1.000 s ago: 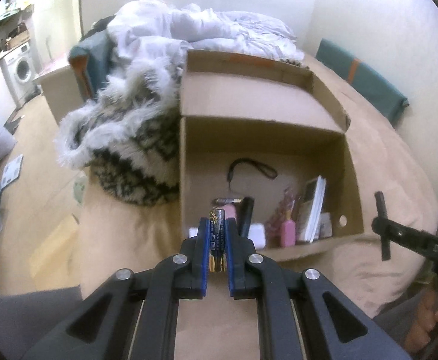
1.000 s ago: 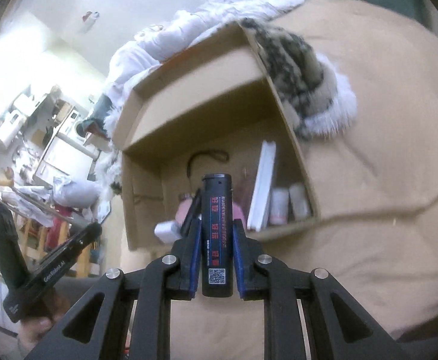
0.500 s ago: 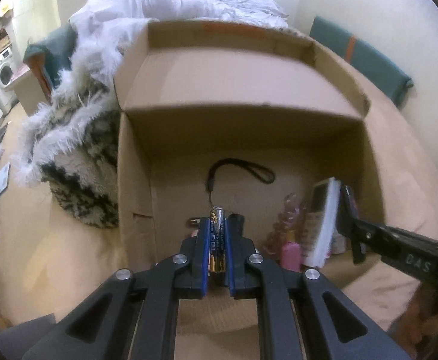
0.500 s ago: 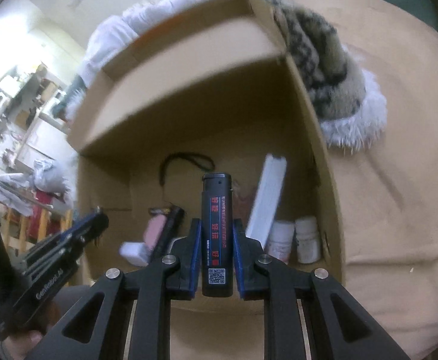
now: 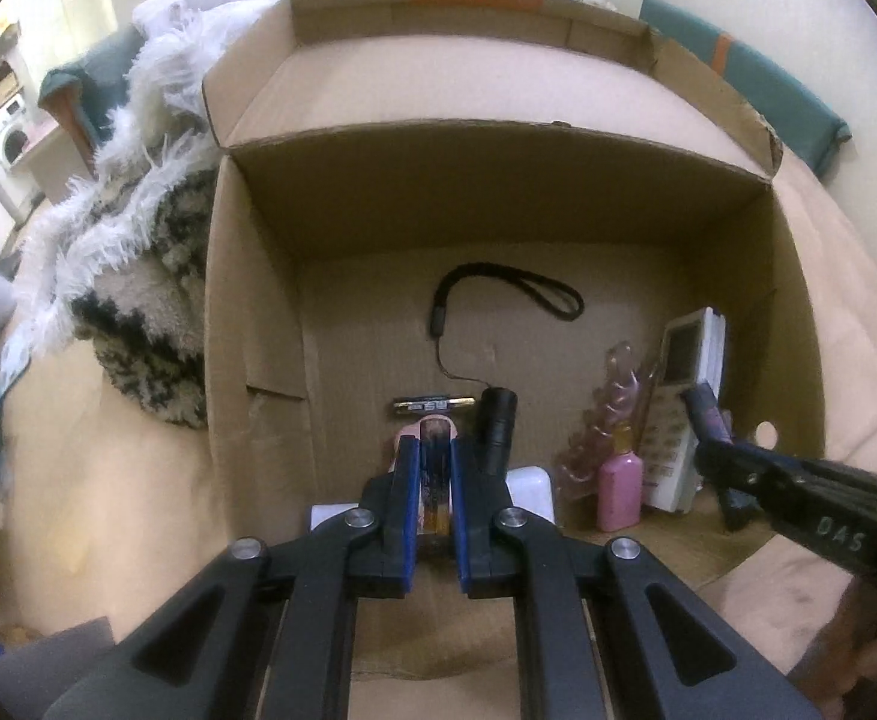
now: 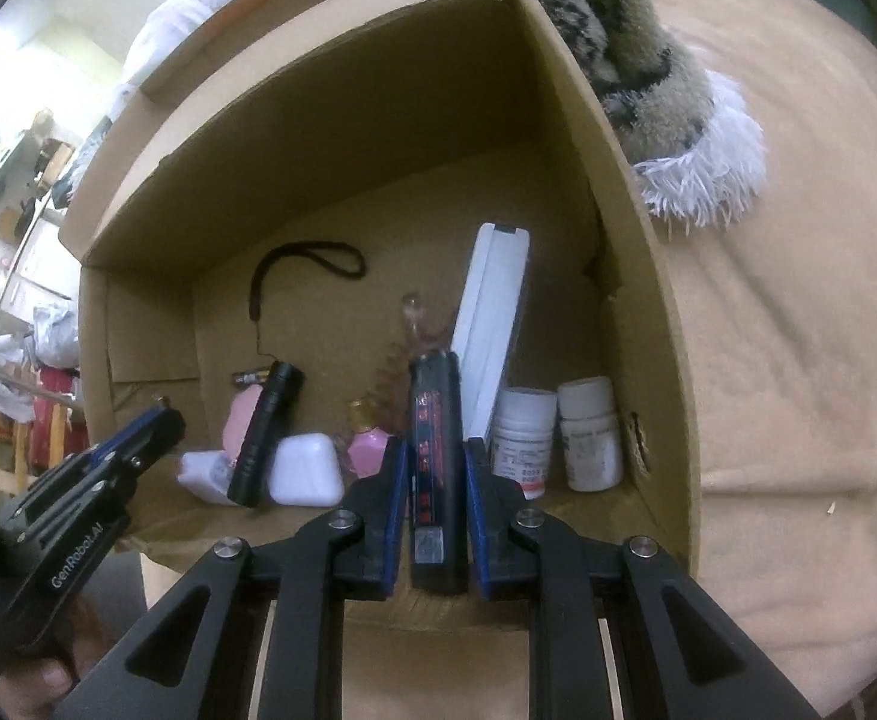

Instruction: Organize rigid objects

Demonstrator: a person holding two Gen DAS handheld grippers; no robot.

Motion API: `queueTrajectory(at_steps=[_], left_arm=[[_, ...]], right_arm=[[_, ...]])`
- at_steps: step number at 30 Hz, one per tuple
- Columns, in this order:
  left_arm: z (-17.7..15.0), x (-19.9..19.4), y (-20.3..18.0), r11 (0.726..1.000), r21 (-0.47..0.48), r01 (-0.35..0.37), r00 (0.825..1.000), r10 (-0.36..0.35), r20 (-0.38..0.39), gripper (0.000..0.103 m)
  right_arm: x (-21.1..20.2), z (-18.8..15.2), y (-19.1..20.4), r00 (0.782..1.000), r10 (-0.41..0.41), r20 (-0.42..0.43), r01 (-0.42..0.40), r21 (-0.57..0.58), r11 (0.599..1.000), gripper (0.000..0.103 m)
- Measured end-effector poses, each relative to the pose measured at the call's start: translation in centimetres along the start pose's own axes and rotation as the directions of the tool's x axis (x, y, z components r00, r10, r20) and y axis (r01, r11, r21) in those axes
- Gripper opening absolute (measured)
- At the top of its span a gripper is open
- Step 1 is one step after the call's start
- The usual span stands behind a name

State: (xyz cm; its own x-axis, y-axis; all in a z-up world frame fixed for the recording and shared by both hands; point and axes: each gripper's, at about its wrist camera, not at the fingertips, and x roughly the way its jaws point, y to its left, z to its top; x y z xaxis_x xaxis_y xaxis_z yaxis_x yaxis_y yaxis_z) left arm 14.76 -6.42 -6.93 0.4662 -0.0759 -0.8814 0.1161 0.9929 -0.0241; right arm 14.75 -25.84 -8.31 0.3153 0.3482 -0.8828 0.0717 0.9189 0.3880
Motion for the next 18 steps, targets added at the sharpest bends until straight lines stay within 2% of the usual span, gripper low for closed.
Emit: queueTrajectory(at_steps=[5,6,8,9,10,11,12,15,17,18], left_arm=[[0.2,-0.3,0.3,1.0,-0.025,0.005,1.0,-0.005,0.001,0.011],[0.3,-0.5,0.3,1.0,-0.028,0.012,1.0,-0.012,0.002,0.016],[0.4,-1.1,0.3,0.999,-0.028,0.021,1.0,-0.021,0.015,0.034],[0.4,-1.6,0.3,0.999,-0.027,0.019,0.999,-0.018,0.029,0.051],[0.5,-2.0,0.3,1.0,-0.027,0.013,0.999,-0.012,0.045,0.066],[0.5,-2.7,0.4,1.0,-0.029,0.008,0.998,-0.007,0.065,0.068],[0.6,-3.2,0.5,0.999,-0.034,0.013,0.997,-0.01,0.079,0.069],[0.7,-4.7,1.0,0.998,-0.042,0.043,0.994,-0.038,0.104,0.07],[0.6,-5.4,1.4,0.998,-0.045,0.05,0.994,-0.045,0.101,0.07],[0.5,-5.7,1.5,0.998,-0.042,0.049,0.994,-0.044,0.103,0.07]], right_arm=[[-0.9,0.0,0.2,0.999,0.026,0.03,-0.026,-0.001,1.0,0.02],[-1.2,0.1,0.3,0.999,0.024,0.043,-0.023,-0.014,1.0,0.021],[-1.9,0.1,0.7,0.997,0.028,0.065,-0.026,-0.029,0.999,0.029],[-2.2,0.2,0.8,0.997,0.035,0.075,-0.033,-0.03,0.999,0.042],[-2.5,0.2,0.9,0.995,0.048,0.085,-0.045,-0.029,0.999,0.064],[-3.1,0.2,1.0,0.993,0.064,0.101,-0.062,-0.026,0.998,0.071],[-3.6,0.2,1.0,0.99,0.075,0.12,-0.072,-0.028,0.997,0.074],[-5.0,0.0,1.3,0.985,0.078,0.157,-0.072,-0.039,0.997,0.076],[-5.8,-0.1,1.3,0.982,0.071,0.173,-0.065,-0.042,0.997,0.09],[-6.1,-0.3,1.4,0.981,0.071,0.181,-0.063,-0.046,0.997,0.102]])
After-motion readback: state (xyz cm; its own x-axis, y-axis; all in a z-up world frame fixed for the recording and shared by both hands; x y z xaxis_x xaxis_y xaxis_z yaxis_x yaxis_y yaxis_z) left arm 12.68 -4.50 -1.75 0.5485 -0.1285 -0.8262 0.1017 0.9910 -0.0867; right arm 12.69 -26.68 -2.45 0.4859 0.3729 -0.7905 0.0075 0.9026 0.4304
